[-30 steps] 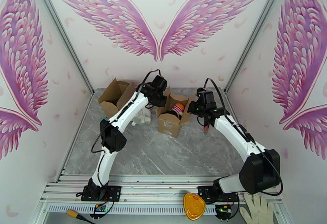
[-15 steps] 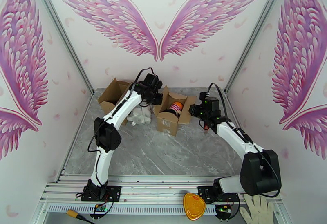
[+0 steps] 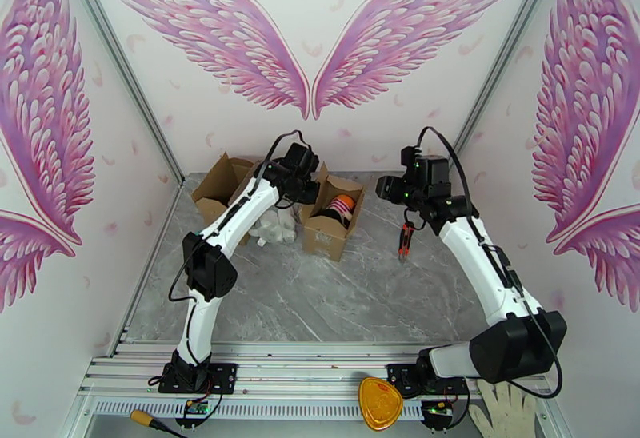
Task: Unpack the express box
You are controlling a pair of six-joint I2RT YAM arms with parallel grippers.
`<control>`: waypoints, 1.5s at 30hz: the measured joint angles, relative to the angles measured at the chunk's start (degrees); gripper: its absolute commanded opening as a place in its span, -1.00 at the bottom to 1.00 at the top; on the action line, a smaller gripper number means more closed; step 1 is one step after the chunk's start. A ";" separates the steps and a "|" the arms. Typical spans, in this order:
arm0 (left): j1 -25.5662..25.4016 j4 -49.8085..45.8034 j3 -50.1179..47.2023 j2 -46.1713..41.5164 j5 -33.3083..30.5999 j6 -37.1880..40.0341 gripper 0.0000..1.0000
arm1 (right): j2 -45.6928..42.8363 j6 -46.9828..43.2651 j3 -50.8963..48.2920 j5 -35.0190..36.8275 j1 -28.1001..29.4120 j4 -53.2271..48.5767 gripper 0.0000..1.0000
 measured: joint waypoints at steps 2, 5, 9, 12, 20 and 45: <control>-1.31 0.42 0.07 -0.31 -2.05 0.50 -1.00 | 1.18 0.94 4.33 0.00 1.42 -1.22 -0.34; -3.10 1.38 0.13 -0.74 -4.52 1.14 -1.00 | 3.67 2.47 9.14 -0.02 4.59 -2.82 -0.44; -4.68 2.82 0.42 -1.05 -7.21 1.51 -1.00 | 8.92 4.35 13.20 0.04 8.70 -6.10 -0.58; -5.53 4.07 0.96 -1.07 -10.29 2.01 -1.00 | 13.03 6.97 13.94 0.20 10.27 -8.52 -0.72; -7.63 6.84 1.57 -1.73 -15.96 2.73 -1.00 | 16.50 13.79 9.81 1.79 10.51 -8.59 -0.68; -9.44 6.23 1.88 -1.95 -17.70 2.84 -1.00 | 21.55 20.11 8.26 14.60 10.51 5.88 -0.66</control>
